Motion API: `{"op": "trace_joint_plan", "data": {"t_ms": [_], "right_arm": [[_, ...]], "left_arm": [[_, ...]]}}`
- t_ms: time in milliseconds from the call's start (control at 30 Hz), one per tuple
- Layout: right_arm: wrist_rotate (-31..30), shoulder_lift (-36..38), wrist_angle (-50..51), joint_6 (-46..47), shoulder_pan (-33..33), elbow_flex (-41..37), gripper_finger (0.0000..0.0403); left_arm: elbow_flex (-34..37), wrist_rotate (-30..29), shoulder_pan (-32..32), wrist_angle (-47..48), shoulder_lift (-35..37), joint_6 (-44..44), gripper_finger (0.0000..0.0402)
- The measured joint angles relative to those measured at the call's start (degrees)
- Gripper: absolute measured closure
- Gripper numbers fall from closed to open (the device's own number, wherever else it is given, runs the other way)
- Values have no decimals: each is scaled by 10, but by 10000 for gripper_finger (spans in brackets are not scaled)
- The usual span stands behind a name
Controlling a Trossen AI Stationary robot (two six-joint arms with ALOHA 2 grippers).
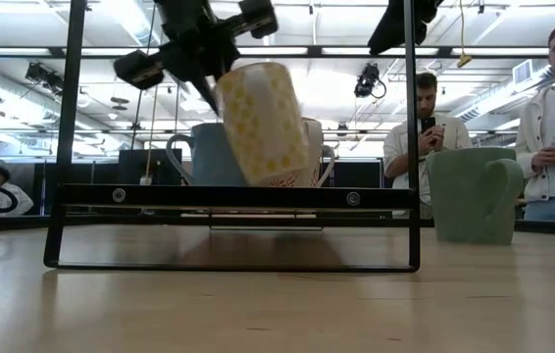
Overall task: Place coffee mugs
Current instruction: Put the yellow patterned mug on the shelf
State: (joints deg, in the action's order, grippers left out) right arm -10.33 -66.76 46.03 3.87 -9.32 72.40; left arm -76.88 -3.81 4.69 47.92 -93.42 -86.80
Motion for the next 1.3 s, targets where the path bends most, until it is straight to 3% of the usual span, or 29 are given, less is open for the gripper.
{"op": "trace_joint_plan", "data": {"t_ms": [467,1100,1300], "right_arm": [[0,-10,-7,0,11,0,268],[14,-26,-14,-6,14,0,268],[15,-26,-14,-4,14,0,268]], "left_arm": [[0,8,1,-26,-23,3,359],[0,10,0,-36,-22,8,286],[0,13,1,-34,-18,58,276]]}}
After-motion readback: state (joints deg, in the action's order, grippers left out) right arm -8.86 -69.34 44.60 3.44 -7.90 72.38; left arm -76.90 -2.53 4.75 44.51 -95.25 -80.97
